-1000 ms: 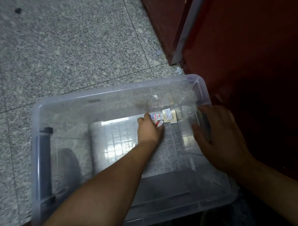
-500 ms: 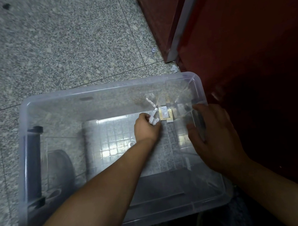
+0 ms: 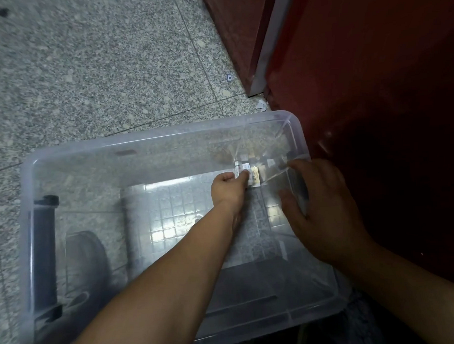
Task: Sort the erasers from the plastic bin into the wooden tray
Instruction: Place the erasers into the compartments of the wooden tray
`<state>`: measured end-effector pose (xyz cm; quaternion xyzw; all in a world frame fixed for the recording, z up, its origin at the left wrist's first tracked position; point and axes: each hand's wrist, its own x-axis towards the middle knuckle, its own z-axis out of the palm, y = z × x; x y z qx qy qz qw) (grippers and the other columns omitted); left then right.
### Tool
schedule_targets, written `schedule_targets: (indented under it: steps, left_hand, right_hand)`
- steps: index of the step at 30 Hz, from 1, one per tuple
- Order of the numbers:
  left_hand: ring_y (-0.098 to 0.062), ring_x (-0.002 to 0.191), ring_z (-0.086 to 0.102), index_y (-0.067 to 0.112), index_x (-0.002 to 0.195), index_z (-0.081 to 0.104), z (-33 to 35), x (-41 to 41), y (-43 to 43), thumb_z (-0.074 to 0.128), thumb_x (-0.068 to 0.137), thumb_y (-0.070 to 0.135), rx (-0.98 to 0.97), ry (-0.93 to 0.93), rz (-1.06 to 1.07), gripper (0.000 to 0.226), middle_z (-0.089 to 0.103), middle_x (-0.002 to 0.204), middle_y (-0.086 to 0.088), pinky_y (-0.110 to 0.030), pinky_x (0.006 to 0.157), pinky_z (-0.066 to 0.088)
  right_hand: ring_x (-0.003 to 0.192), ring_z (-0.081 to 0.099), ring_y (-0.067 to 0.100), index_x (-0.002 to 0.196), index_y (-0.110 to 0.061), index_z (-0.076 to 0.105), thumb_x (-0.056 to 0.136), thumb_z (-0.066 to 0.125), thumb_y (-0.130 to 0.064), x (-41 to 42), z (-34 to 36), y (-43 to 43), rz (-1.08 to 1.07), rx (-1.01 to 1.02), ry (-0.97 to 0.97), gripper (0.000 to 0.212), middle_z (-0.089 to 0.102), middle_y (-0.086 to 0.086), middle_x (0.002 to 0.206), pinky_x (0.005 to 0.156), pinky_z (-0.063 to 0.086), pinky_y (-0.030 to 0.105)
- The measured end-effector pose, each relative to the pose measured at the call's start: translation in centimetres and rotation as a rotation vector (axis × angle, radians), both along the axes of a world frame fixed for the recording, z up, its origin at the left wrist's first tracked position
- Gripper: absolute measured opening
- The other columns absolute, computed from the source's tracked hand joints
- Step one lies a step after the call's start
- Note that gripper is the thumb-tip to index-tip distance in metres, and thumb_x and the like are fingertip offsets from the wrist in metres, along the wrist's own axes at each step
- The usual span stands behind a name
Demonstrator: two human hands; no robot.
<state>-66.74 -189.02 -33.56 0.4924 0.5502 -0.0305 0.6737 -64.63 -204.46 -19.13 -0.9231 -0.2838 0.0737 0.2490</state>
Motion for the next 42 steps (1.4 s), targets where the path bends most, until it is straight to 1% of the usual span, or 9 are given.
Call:
schedule_targets:
  steps: [4, 12, 16, 22, 25, 28, 31, 38, 42]
  left_hand:
    - [-0.024, 0.117, 0.062, 0.006, 0.132, 0.056, -0.1, 1.3, -0.4, 0.07, 0.093, 0.034, 0.081, 0.032, -0.088, 0.05, 0.061, 0.116, 0.001, -0.021, 0.086, 0.039]
    - [-0.023, 0.08, 0.072, 0.007, 0.106, 0.069, 0.2, 2.1, -1.1, 0.087, 0.076, 0.026, 0.079, 0.026, -0.188, 0.04, 0.075, 0.097, -0.009, -0.04, 0.08, 0.062]
    - [-0.025, 0.088, 0.072, 0.011, 0.097, 0.067, -0.2, 2.7, -1.7, 0.085, 0.081, 0.025, 0.069, 0.041, -0.164, 0.027, 0.074, 0.099, -0.008, -0.037, 0.085, 0.06]
    - [-0.028, 0.08, 0.07, 0.006, 0.098, 0.071, 0.2, 3.0, -2.2, 0.077, 0.089, 0.024, -0.011, 0.0, -0.137, 0.021, 0.074, 0.097, -0.016, -0.026, 0.05, 0.055]
    - [-0.038, 0.086, 0.073, 0.007, 0.097, 0.071, -0.1, 3.0, -2.1, 0.074, 0.091, 0.026, -0.014, -0.038, -0.177, 0.019, 0.074, 0.096, -0.02, -0.046, 0.067, 0.061]
    - [-0.029, 0.096, 0.071, 0.01, 0.109, 0.071, -0.1, 3.0, -1.9, 0.068, 0.095, 0.033, 0.103, -0.046, -0.301, 0.027, 0.075, 0.102, -0.01, -0.038, 0.086, 0.057]
    - [-0.022, 0.095, 0.068, 0.012, 0.114, 0.069, -0.2, 2.8, -1.8, 0.067, 0.095, 0.037, 0.165, -0.054, -0.322, 0.031, 0.073, 0.104, -0.005, -0.029, 0.084, 0.051]
    - [-0.018, 0.075, 0.069, 0.014, 0.089, 0.073, -0.6, 2.3, -1.0, 0.076, 0.087, 0.033, 0.115, -0.066, -0.287, 0.019, 0.073, 0.079, -0.001, -0.028, 0.07, 0.055]
    - [-0.03, 0.077, 0.072, 0.011, 0.087, 0.076, 0.0, 1.8, -1.1, 0.079, 0.082, 0.035, 0.028, -0.109, -0.227, 0.024, 0.076, 0.081, -0.011, -0.043, 0.074, 0.06]
  right_hand:
    - [0.114, 0.048, 0.019, 0.133, -0.017, 0.056, 0.091, 0.048, -0.047, -0.2, 0.0, 0.1, -0.018, 0.012, -0.008, 0.052, 0.054, 0.002, 0.121, 0.095, 0.046, 0.04]
    - [0.116, 0.047, 0.02, 0.132, -0.019, 0.057, 0.09, 0.047, -0.049, -0.4, -0.1, 0.3, -0.048, 0.008, -0.008, 0.053, 0.053, 0.003, 0.123, 0.098, 0.045, 0.039]
    - [0.115, 0.048, 0.021, 0.131, -0.018, 0.058, 0.09, 0.047, -0.048, -0.5, 0.0, 0.5, -0.057, 0.012, -0.015, 0.052, 0.054, 0.003, 0.121, 0.098, 0.043, 0.037]
    - [0.116, 0.046, 0.019, 0.131, -0.017, 0.058, 0.09, 0.047, -0.048, -0.5, -0.2, 0.4, -0.064, 0.017, -0.03, 0.052, 0.052, 0.003, 0.122, 0.099, 0.04, 0.036]
    - [0.117, 0.045, 0.019, 0.132, -0.017, 0.057, 0.09, 0.047, -0.049, -0.5, -0.2, 0.4, -0.069, 0.015, -0.024, 0.054, 0.052, 0.004, 0.123, 0.1, 0.04, 0.035]
    - [0.118, 0.046, 0.021, 0.131, -0.017, 0.058, 0.09, 0.047, -0.049, -0.4, -0.2, 0.4, -0.066, 0.012, -0.023, 0.053, 0.053, 0.004, 0.123, 0.101, 0.041, 0.037]
    - [0.119, 0.046, 0.021, 0.131, -0.019, 0.057, 0.089, 0.047, -0.049, -0.5, -0.2, 0.3, -0.069, 0.005, -0.017, 0.052, 0.052, 0.002, 0.123, 0.101, 0.042, 0.039]
    - [0.118, 0.046, 0.021, 0.131, -0.019, 0.057, 0.089, 0.047, -0.048, -0.4, -0.4, 0.3, -0.067, 0.012, -0.024, 0.052, 0.051, 0.002, 0.123, 0.1, 0.043, 0.039]
    - [0.119, 0.047, 0.022, 0.131, -0.019, 0.057, 0.09, 0.047, -0.048, -0.4, -0.3, 0.3, -0.064, 0.016, -0.016, 0.052, 0.053, 0.003, 0.124, 0.1, 0.042, 0.038]
